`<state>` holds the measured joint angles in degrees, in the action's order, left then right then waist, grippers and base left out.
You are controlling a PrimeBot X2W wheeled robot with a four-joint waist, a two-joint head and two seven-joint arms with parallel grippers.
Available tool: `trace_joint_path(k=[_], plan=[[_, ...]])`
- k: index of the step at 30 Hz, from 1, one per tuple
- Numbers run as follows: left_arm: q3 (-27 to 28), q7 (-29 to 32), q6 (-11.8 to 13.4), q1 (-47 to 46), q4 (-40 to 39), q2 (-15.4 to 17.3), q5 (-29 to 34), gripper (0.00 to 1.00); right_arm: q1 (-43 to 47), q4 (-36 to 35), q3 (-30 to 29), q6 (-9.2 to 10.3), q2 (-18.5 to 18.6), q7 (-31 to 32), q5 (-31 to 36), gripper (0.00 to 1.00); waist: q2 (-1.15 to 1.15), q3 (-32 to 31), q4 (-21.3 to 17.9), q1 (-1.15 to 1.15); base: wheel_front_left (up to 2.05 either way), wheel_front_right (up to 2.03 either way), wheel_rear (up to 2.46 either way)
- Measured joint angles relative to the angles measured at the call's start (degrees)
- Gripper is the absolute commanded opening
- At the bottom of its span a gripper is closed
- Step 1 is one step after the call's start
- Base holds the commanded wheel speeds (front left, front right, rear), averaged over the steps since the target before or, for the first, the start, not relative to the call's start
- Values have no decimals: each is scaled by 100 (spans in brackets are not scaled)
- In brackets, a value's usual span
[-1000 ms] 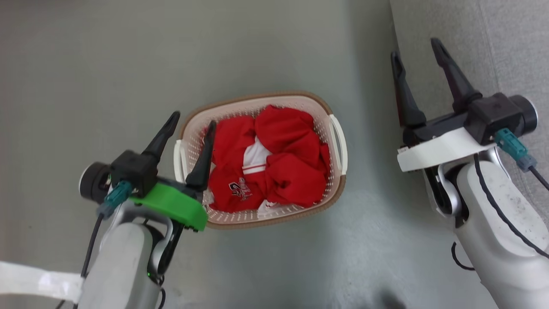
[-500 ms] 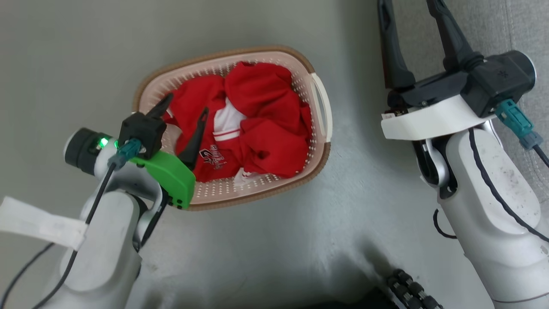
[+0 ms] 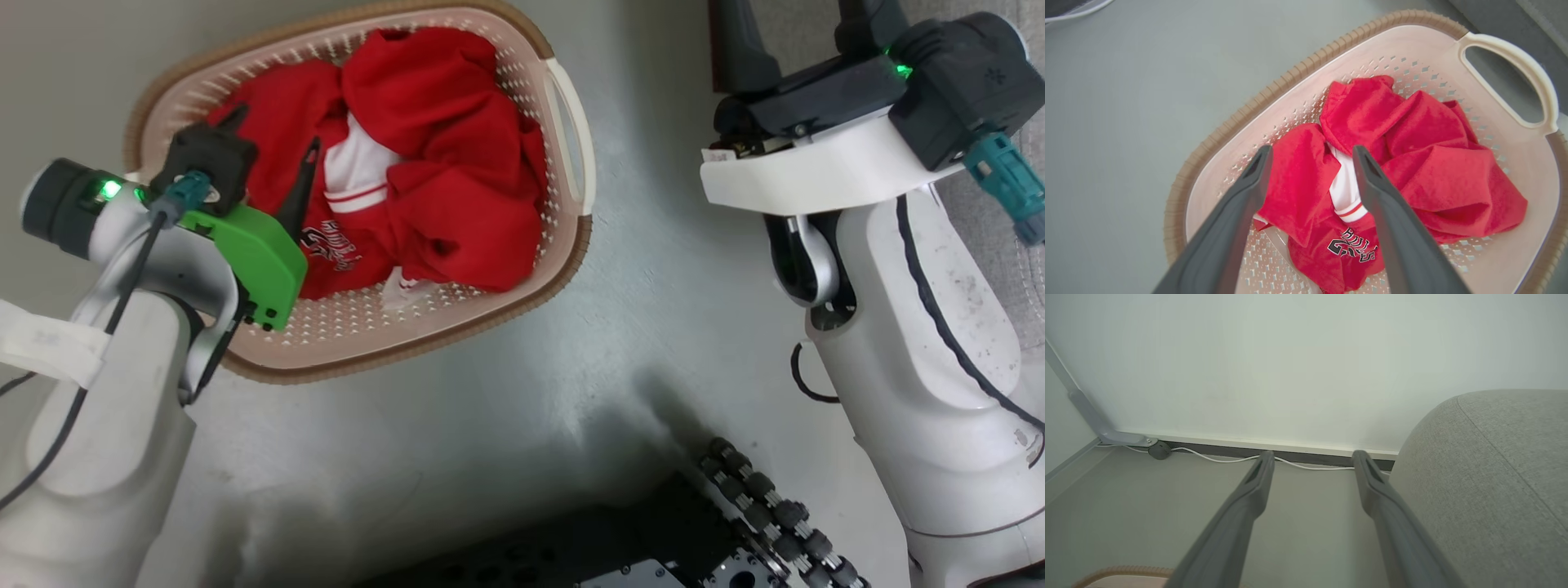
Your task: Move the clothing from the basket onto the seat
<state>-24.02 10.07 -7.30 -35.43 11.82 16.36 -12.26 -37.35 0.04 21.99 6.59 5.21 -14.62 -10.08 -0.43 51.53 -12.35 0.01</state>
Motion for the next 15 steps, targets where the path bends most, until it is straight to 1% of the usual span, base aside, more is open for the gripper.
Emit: trace_joint_path(k=[7, 15], plan=[[-2, 97, 0, -80, 101, 242, -14, 100, -107, 4, -80, 0, -97, 0, 8, 100, 0, 430, -285, 0, 0, 0, 0], [78, 155, 0, -113, 219, 333, -105, 100, -107, 16, -119, 0, -147, -1, 15, 100, 0, 659, -536, 0, 0, 0, 0]])
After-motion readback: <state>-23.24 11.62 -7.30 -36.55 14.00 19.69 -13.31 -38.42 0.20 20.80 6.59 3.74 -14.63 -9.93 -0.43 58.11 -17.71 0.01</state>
